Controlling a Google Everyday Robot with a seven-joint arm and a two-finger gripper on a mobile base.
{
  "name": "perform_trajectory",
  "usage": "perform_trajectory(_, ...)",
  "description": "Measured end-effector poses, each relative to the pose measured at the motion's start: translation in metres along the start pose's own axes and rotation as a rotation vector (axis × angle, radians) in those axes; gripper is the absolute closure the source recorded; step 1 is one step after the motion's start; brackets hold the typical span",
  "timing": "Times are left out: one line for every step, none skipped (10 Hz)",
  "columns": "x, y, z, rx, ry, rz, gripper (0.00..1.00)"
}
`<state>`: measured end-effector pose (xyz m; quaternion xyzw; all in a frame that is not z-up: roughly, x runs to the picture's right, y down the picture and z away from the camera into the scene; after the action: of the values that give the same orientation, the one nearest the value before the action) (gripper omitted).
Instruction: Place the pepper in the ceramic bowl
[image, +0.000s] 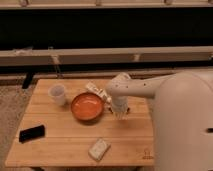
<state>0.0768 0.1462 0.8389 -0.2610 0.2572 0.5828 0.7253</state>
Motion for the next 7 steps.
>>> perform_trajectory(-0.003,0.000,0.000,0.001,0.002,-0.025,0.29)
perform_trajectory(-0.007,0.001,0.000,-0.001,0.001,-0.054,0.23)
perform_trajectory(-0.013,-0.002,0.003,-0.007,0.000,-0.104,0.20)
perform_trajectory(-0.017,-0.004,0.006,-0.017,-0.008,-0.159,0.20)
perform_trajectory(-0.018,-0.005,0.007,-0.021,-0.015,-0.199,0.20)
perform_trajectory(-0.022,-0.009,0.008,-0.023,-0.034,-0.261,0.20)
perform_trajectory(-0.027,-0.012,0.007,-0.025,-0.052,-0.290,0.20)
